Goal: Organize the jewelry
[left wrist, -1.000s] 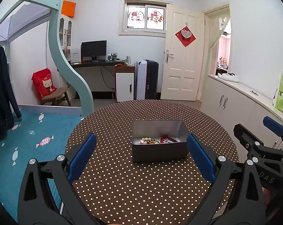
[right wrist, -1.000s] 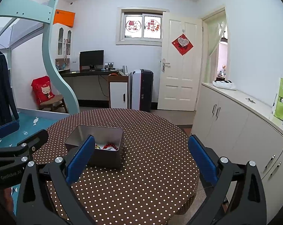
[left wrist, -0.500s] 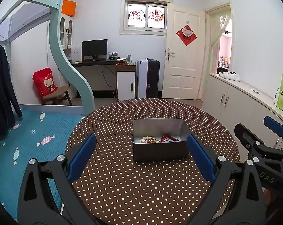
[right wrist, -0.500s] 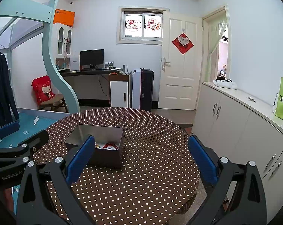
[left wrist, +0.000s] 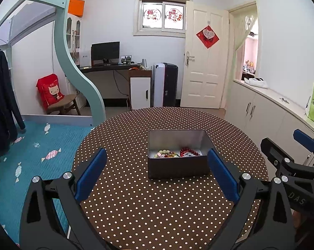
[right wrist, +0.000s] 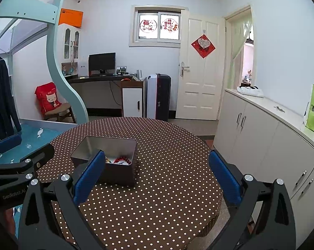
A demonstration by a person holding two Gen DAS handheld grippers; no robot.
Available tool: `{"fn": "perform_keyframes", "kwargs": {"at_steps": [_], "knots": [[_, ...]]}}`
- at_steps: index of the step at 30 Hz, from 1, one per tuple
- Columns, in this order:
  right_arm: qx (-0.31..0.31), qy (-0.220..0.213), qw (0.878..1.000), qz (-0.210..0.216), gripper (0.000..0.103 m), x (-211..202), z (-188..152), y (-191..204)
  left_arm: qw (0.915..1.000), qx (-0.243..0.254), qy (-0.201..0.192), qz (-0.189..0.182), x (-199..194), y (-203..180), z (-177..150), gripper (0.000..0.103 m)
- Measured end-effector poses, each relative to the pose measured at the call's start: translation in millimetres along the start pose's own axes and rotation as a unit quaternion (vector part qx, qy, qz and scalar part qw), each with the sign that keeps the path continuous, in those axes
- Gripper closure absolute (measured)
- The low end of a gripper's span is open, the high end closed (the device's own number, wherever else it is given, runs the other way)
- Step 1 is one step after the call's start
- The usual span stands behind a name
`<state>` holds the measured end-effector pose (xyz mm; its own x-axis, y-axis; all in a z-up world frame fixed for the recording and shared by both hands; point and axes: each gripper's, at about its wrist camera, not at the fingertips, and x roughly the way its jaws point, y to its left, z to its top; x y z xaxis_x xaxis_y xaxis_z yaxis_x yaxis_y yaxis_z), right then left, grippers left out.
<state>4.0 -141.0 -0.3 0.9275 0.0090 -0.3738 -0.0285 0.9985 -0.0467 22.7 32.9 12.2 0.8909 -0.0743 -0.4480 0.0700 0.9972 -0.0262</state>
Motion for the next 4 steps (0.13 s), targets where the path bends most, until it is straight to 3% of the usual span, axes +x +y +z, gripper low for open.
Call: {"fn": "perform_keyframes", "kwargs": {"at_steps": [4], "knots": [[0.003,0.004,1.000,0.002,0.007,4.9,-1.4,-0.6,1.0000,-0.002,0.008,0.005,7.8,4.5,-1.4,0.006]]}}
